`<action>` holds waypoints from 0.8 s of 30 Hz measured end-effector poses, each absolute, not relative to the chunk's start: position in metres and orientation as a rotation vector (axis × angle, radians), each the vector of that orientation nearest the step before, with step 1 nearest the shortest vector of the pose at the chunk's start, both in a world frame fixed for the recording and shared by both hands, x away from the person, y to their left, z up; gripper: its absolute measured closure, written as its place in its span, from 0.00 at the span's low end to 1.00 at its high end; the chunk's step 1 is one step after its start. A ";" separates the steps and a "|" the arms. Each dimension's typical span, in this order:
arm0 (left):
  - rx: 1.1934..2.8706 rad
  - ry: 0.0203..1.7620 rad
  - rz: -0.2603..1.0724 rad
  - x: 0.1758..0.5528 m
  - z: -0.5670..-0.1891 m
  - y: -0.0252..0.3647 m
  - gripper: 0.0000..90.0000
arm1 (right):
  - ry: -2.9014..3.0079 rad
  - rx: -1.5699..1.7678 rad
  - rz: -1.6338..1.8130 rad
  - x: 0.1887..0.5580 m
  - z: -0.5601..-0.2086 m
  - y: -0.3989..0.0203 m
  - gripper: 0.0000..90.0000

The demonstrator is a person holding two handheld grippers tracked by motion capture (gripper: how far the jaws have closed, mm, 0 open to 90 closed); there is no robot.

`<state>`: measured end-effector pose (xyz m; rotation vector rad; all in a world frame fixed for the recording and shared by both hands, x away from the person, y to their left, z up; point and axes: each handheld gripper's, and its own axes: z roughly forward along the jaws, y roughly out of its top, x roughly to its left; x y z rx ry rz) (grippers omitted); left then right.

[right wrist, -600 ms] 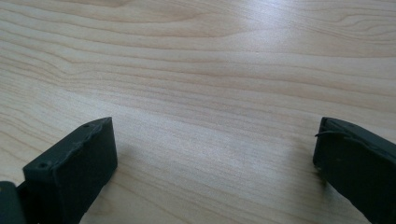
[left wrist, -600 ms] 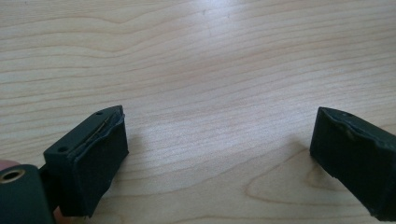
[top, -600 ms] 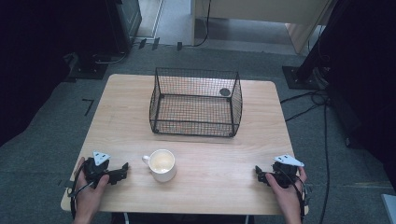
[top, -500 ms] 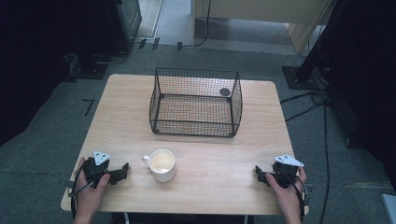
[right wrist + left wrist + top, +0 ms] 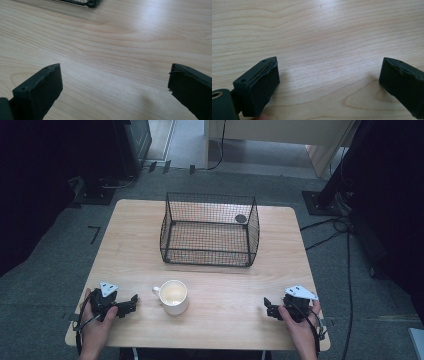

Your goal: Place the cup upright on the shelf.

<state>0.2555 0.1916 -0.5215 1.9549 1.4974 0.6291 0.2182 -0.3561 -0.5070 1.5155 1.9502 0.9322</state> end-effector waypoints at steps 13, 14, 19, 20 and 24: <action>1.952 1.498 0.629 0.255 -0.522 0.191 0.04 | 1.969 1.421 1.058 0.218 -0.487 -0.314 0.00; 1.952 1.498 0.630 0.256 -0.522 0.191 0.04 | 1.975 1.410 1.068 0.218 -0.485 -0.310 0.00; 1.954 1.498 0.628 0.255 -0.521 0.191 0.04 | 2.002 1.367 1.126 0.219 -0.477 -0.292 0.00; 1.954 1.498 0.629 0.255 -0.521 0.192 0.04 | 2.005 1.357 1.127 0.219 -0.475 -0.289 0.00; 1.954 1.498 0.629 0.255 -0.521 0.191 0.04 | 2.017 1.329 1.164 0.218 -0.468 -0.276 0.00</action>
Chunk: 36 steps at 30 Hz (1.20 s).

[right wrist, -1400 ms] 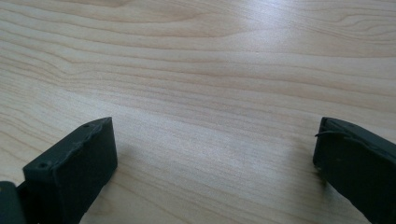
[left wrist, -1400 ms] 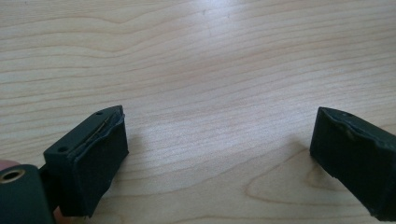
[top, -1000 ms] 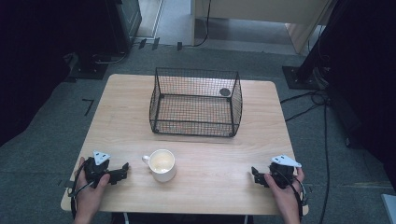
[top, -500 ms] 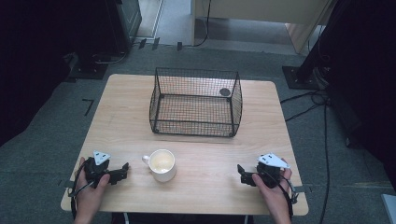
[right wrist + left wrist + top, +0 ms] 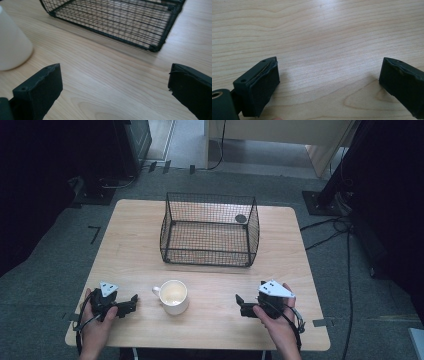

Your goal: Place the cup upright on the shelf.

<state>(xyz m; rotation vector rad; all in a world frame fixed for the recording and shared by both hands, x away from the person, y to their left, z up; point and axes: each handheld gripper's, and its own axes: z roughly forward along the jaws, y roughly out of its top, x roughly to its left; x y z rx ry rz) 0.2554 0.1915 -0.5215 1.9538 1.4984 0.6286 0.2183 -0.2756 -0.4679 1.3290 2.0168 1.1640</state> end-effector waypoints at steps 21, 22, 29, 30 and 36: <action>1.953 1.499 0.628 0.255 -0.521 0.191 0.04 | 2.254 1.055 1.373 0.216 -0.455 -0.182 0.00; 1.953 1.499 0.628 0.255 -0.522 0.191 0.04 | 2.266 1.042 1.388 0.216 -0.455 -0.177 0.00; 1.953 1.499 0.628 0.255 -0.521 0.191 0.04 | 2.313 0.979 1.399 0.220 -0.461 -0.145 0.00; 1.953 1.499 0.628 0.255 -0.522 0.191 0.04 | 2.312 0.981 1.410 0.222 -0.462 -0.142 0.00; 1.951 1.499 0.629 0.256 -0.522 0.191 0.04 | 2.330 0.964 1.413 0.228 -0.465 -0.123 0.00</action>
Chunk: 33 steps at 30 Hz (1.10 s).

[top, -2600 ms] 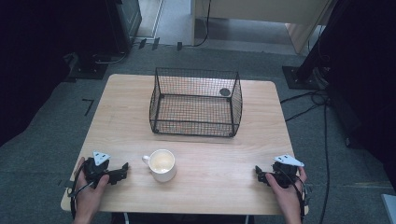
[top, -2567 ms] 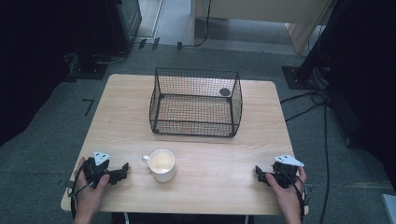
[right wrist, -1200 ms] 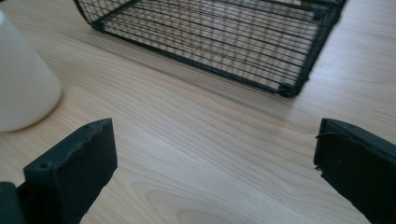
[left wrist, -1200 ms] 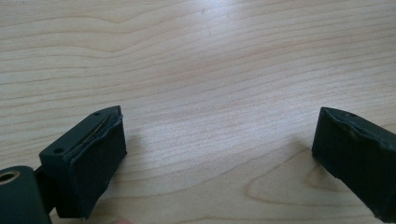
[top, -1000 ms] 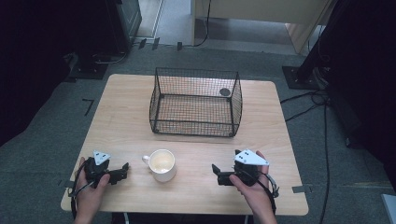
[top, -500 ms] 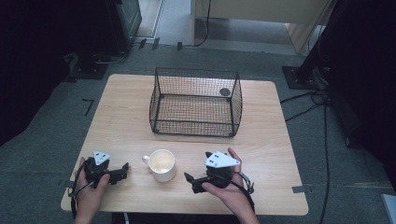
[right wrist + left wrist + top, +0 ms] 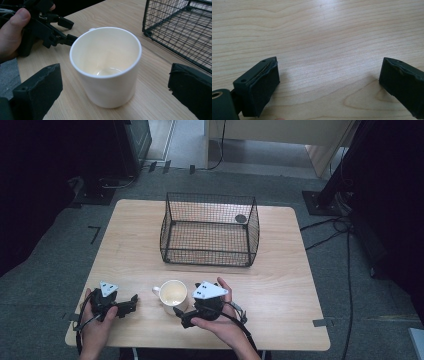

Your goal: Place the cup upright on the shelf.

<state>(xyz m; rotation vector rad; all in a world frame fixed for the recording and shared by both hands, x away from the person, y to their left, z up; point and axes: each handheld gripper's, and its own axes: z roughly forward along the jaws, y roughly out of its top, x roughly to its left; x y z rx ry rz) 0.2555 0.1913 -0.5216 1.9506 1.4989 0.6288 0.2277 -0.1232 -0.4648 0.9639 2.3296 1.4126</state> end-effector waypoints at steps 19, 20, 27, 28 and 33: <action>1.951 1.497 0.628 0.256 -0.522 0.191 0.04 | 2.353 0.952 1.347 0.238 -0.476 -0.092 0.00; 1.952 1.497 0.628 0.256 -0.522 0.191 0.04 | 2.353 0.959 1.337 0.239 -0.476 -0.090 0.00; 1.954 1.496 0.628 0.256 -0.522 0.191 0.04 | 2.354 0.953 1.317 0.242 -0.482 -0.083 0.00; 1.954 1.496 0.628 0.256 -0.522 0.191 0.04 | 2.350 0.956 1.315 0.243 -0.483 -0.082 0.00; 1.954 1.496 0.628 0.256 -0.522 0.191 0.04 | 2.343 0.977 1.309 0.244 -0.487 -0.077 0.00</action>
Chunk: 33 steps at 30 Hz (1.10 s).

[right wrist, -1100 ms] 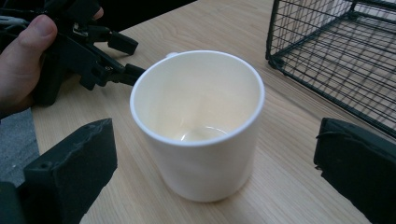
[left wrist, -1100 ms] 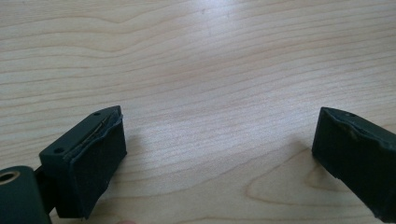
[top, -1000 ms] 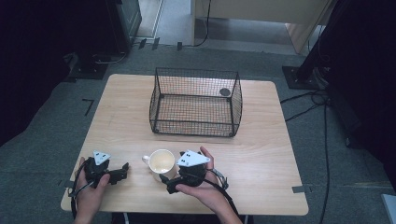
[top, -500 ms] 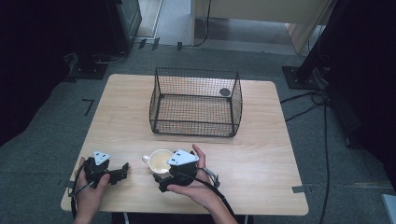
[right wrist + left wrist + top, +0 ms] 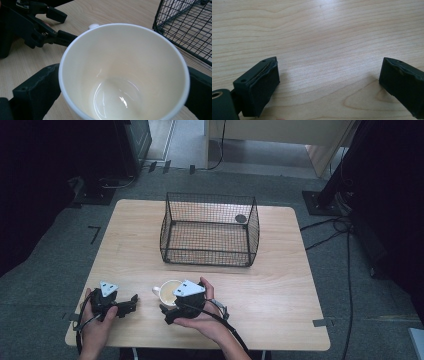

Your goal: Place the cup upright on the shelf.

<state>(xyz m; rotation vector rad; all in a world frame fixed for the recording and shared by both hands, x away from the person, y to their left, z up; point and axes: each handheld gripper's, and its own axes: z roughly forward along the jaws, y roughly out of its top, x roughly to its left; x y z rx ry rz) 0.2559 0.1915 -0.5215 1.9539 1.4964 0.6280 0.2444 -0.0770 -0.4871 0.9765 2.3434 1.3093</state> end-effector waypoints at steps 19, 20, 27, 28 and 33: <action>1.954 1.496 0.628 0.256 -0.522 0.191 0.04 | 2.260 0.969 1.325 0.243 -0.481 -0.079 0.10; 1.954 1.497 0.628 0.256 -0.522 0.191 0.04 | 2.255 0.967 1.330 0.242 -0.479 -0.080 0.10; 1.953 1.494 0.628 0.256 -0.522 0.191 0.04 | 2.224 0.963 1.351 0.241 -0.467 -0.087 0.10; 1.953 1.494 0.628 0.256 -0.522 0.191 0.04 | 2.217 0.963 1.352 0.241 -0.465 -0.088 0.10; 1.954 1.494 0.628 0.256 -0.522 0.191 0.04 | 2.192 0.964 1.367 0.241 -0.454 -0.094 0.10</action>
